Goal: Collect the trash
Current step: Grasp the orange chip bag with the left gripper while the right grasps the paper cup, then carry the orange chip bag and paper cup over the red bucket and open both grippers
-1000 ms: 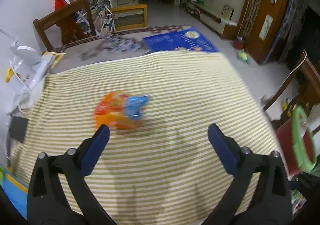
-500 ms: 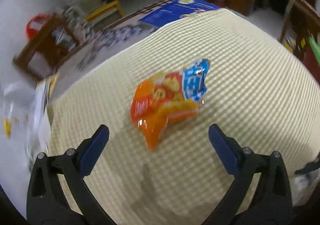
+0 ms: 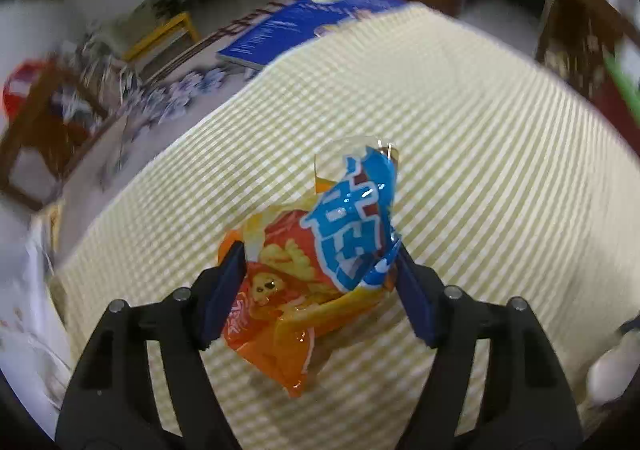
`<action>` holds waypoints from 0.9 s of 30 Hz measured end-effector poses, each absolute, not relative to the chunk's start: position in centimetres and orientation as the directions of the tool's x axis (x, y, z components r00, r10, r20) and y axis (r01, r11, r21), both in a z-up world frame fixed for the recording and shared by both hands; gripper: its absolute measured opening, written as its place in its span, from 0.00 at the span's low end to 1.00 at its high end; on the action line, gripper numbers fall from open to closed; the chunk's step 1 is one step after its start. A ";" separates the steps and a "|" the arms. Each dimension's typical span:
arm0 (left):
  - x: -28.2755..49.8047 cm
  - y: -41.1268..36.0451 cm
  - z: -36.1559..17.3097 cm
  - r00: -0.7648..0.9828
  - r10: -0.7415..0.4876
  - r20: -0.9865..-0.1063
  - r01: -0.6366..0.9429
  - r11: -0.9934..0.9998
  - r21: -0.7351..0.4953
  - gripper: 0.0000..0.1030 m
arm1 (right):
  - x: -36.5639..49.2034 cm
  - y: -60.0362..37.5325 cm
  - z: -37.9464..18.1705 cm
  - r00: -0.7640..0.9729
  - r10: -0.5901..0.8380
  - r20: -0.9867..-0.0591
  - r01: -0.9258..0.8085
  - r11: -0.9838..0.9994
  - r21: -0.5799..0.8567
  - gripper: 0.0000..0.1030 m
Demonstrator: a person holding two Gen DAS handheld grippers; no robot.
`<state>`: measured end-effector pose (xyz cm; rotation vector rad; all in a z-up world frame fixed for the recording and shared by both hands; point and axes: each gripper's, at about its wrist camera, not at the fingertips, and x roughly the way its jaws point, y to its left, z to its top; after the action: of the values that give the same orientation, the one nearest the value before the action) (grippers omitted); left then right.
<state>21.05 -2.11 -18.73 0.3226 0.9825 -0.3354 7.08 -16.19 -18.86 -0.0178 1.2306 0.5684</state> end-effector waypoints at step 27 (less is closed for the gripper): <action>8.0 -5.5 -9.3 0.618 -0.223 -0.754 0.099 0.973 -0.207 0.67 | 6.8 -24.1 -9.5 0.560 0.469 -0.683 -0.294 0.883 0.365 0.53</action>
<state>8.00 -5.50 -9.32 -0.1507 0.8859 -0.1857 6.82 -24.10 -9.49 0.2194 0.8672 0.4543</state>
